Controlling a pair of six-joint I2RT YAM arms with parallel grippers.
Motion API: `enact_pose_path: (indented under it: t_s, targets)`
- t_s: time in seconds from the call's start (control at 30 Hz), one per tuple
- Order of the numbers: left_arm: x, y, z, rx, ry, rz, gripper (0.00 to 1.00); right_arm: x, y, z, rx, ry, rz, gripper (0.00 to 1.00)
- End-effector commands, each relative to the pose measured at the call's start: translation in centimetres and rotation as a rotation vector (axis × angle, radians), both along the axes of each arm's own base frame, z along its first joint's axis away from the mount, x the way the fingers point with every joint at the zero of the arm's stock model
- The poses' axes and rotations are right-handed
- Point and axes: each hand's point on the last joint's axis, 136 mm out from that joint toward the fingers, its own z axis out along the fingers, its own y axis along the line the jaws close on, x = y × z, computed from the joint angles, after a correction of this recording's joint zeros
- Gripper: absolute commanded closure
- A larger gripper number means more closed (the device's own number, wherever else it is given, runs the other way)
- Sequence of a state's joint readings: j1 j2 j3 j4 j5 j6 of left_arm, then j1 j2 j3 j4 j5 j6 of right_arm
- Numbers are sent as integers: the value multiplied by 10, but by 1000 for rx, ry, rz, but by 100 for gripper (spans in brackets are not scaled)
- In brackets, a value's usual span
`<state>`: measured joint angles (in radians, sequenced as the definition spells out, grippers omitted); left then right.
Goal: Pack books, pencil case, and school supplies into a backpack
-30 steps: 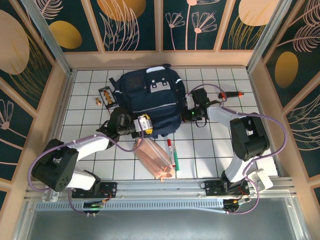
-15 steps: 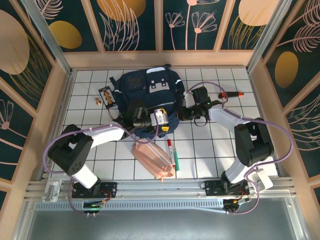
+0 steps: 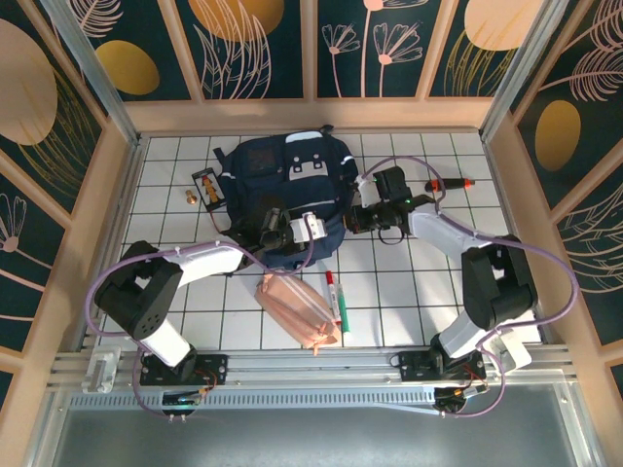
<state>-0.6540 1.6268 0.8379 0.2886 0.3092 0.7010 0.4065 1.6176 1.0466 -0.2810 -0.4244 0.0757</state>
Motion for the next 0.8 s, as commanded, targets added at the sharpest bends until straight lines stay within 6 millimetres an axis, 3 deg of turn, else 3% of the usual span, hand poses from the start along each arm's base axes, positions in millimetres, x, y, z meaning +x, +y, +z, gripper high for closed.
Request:
enact_pose_path:
  t_s: [0.0, 0.13, 0.37, 0.57, 0.77]
  targets:
    - [-9, 4, 24, -42, -81, -54, 100, 40, -23, -13, -99, -51, -124, 100]
    - [-26, 6, 28, -73, -82, -133, 100, 76, -31, -15, -106, -112, -244, 100]
    - [-37, 16, 28, -86, -90, -192, 100, 129, -52, -27, -72, -109, -378, 100]
    - [-43, 22, 31, -92, -100, -221, 100, 160, -64, -43, -40, -95, -443, 100]
    - [-55, 22, 39, -94, -135, -287, 100, 175, -67, -48, -33, -111, -455, 100]
